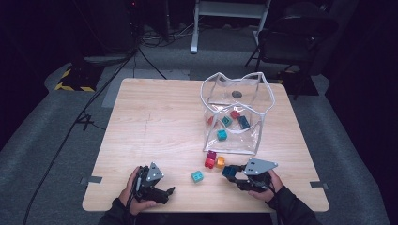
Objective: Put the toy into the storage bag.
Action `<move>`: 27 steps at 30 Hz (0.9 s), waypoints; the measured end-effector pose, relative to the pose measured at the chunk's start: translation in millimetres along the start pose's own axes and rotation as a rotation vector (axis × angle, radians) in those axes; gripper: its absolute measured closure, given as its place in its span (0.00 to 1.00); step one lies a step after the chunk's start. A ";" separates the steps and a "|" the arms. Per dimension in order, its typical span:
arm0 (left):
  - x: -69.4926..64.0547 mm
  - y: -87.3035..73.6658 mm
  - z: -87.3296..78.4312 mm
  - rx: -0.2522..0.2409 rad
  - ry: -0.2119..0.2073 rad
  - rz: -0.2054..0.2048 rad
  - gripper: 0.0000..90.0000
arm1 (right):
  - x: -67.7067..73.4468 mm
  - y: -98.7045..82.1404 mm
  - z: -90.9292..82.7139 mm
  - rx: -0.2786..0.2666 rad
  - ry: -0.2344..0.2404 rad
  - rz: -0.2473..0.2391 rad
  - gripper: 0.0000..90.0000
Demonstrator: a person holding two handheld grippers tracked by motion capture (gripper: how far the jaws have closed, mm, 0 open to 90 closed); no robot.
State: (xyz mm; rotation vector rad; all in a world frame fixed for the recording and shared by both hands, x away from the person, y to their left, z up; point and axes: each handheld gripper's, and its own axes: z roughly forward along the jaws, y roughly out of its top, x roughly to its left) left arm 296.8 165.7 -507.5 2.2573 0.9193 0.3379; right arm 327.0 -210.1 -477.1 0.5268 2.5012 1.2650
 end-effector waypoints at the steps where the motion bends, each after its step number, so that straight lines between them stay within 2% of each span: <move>1: 0.1 0.0 0.0 0.000 0.000 0.001 0.06 | -2.1 0.3 -4.0 -0.010 -0.005 0.005 0.66; 9: 0.0 0.0 0.0 0.000 0.000 0.000 0.06 | -17.7 2.7 -29.7 -0.063 -0.075 0.042 0.66; 17: 0.1 0.1 0.0 0.000 0.000 0.001 0.06 | -27.6 6.2 -46.5 -0.103 -0.140 0.074 0.66; 24: 0.2 0.0 0.1 -0.001 0.000 0.001 0.06 | -33.8 8.2 -55.6 -0.123 -0.182 0.091 0.66; 27: 0.0 0.0 0.0 0.000 0.000 0.000 0.06 | -35.5 8.8 -59.0 -0.139 -0.171 0.103 0.66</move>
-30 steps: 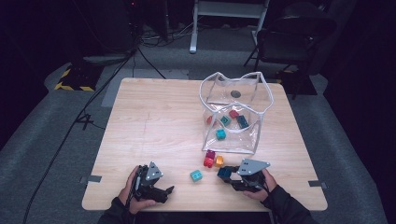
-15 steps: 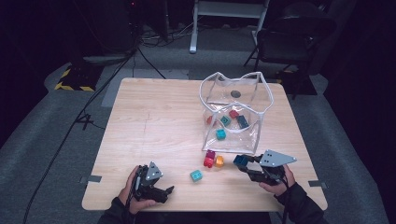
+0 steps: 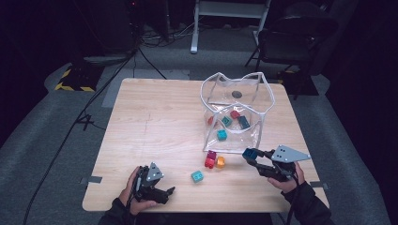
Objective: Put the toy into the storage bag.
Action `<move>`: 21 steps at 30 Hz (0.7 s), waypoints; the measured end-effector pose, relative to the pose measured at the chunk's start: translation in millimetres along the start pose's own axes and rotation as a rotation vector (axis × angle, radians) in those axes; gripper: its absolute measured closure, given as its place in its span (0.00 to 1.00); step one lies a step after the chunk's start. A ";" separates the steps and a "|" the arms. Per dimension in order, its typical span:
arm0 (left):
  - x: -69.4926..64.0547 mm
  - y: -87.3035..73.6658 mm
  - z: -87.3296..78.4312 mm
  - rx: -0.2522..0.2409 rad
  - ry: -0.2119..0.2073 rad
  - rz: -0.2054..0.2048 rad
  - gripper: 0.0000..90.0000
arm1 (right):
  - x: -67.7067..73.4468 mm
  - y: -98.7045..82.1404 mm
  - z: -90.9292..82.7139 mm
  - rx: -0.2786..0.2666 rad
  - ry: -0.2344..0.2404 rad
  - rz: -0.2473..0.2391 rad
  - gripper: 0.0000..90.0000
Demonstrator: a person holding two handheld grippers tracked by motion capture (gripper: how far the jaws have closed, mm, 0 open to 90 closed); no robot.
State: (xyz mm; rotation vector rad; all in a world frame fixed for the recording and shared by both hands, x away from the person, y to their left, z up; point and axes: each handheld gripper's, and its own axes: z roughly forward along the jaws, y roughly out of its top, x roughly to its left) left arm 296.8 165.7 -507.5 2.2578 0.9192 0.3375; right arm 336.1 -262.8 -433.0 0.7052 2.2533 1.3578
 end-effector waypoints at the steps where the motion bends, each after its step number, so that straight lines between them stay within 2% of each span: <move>1: 0.0 0.0 0.0 0.000 0.000 0.000 0.06 | -0.3 0.2 -0.5 -0.002 -0.006 0.000 0.66; 7: 0.3 0.2 0.0 0.001 -0.001 0.002 0.06 | -3.2 8.2 -6.6 -0.017 -0.027 -0.013 0.66; 15: 0.2 0.1 0.2 -0.001 -0.001 0.002 0.06 | -13.3 33.5 -25.6 -0.087 -0.075 -0.012 0.66; 21: 0.2 0.3 0.1 0.002 0.001 0.001 0.05 | -25.0 53.8 -32.9 -0.121 -0.118 -0.004 0.66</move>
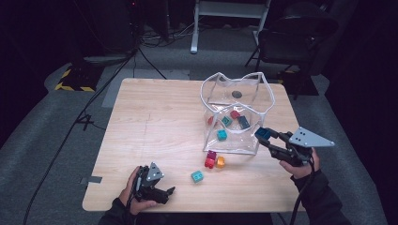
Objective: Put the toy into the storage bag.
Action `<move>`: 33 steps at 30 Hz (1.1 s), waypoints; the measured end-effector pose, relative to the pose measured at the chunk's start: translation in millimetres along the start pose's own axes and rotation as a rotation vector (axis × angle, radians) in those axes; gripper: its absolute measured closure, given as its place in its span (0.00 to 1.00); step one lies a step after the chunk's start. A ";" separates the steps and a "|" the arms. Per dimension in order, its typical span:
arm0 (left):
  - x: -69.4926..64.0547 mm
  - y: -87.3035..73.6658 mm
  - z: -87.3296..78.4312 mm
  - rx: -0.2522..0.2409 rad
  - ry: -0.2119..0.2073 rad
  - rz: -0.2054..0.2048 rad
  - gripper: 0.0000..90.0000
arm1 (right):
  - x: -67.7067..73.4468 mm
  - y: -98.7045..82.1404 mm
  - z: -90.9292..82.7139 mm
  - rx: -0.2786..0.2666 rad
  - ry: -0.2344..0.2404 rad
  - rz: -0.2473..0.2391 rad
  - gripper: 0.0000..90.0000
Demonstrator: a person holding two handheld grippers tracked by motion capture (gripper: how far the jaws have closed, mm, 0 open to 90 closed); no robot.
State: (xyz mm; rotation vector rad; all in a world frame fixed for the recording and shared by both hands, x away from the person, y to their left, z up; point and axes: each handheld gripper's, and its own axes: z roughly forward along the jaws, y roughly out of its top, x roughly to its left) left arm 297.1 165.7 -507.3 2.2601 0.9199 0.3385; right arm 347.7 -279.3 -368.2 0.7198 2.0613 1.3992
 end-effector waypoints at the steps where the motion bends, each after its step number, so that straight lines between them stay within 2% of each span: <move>1: 0.0 0.0 0.0 0.000 0.000 0.000 0.05 | -2.1 3.6 -0.1 -0.009 -0.004 0.002 0.66; 5: 0.0 0.1 -0.1 0.002 -0.001 0.001 0.05 | -6.2 20.6 -1.6 -0.039 -0.021 -0.002 0.66; 13: 0.0 0.0 0.0 0.000 -0.001 0.000 0.05 | -8.1 38.0 0.4 -0.064 -0.043 -0.014 0.66; 22: 0.0 0.0 0.0 0.000 -0.001 0.000 0.05 | -12.9 51.1 13.1 -0.058 -0.084 -0.028 0.66; 28: 0.0 0.0 0.0 0.000 0.000 0.000 0.05 | -17.6 56.4 30.4 -0.029 -0.119 -0.033 0.66; 33: 0.0 0.0 0.0 0.000 -0.001 0.001 0.05 | -19.6 62.2 40.6 -0.021 -0.120 -0.023 0.66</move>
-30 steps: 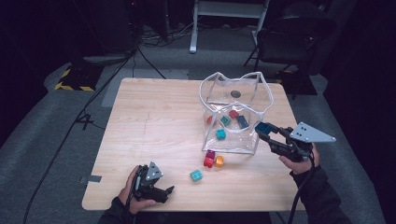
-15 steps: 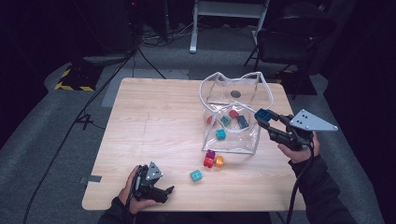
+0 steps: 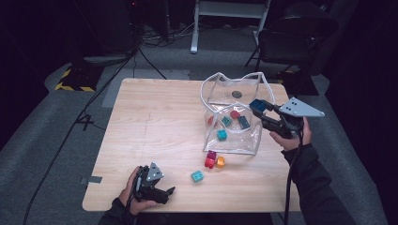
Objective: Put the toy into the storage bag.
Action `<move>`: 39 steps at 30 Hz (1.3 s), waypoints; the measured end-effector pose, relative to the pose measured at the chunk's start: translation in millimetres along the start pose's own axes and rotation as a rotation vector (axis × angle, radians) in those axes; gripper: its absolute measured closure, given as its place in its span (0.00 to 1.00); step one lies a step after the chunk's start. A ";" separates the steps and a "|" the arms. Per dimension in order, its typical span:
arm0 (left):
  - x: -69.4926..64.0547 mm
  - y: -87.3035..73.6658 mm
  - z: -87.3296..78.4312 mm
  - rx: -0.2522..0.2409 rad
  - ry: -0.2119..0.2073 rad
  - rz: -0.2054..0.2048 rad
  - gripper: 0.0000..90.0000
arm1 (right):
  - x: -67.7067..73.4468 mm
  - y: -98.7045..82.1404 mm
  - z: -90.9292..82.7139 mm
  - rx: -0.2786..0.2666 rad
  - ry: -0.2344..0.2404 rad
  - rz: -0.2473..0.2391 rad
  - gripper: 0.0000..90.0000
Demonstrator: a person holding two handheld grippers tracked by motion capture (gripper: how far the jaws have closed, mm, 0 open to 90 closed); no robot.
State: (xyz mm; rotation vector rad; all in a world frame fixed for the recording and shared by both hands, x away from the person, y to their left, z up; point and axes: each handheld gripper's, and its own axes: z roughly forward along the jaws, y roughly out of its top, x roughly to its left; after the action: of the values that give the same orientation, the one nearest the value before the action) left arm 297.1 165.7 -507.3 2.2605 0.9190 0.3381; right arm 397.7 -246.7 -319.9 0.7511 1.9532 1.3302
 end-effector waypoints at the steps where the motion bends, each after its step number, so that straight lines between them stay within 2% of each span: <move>1: 0.0 0.0 0.0 0.000 0.000 0.000 0.05 | -0.2 1.3 1.8 0.004 -0.001 0.000 0.66; 14: 0.0 0.0 0.0 0.000 0.000 0.000 0.05 | -10.5 13.7 23.4 0.046 -0.039 0.025 0.66; 24: -0.1 -0.1 0.0 -0.001 0.000 0.000 0.05 | -12.2 10.2 42.5 0.099 -0.054 0.042 0.65; 26: -0.1 -0.1 0.0 -0.001 0.000 0.000 0.05 | -12.1 9.3 44.6 0.106 -0.054 0.043 0.63; 27: -0.1 -0.1 0.0 -0.001 0.000 0.000 0.05 | -11.8 9.2 45.5 0.109 -0.057 0.044 0.59; 31: -0.1 -0.1 0.0 -0.001 0.000 0.000 0.05 | -10.0 10.4 44.5 0.110 -0.066 0.041 0.56; 39: -0.2 -0.1 0.0 -0.001 0.001 -0.001 0.05 | -7.7 13.9 27.0 0.067 -0.062 0.033 0.52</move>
State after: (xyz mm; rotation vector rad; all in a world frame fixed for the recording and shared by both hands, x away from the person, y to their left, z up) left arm 297.0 165.6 -507.4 2.2592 0.9197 0.3388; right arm 424.8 -232.7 -312.7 0.8501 1.9527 1.2510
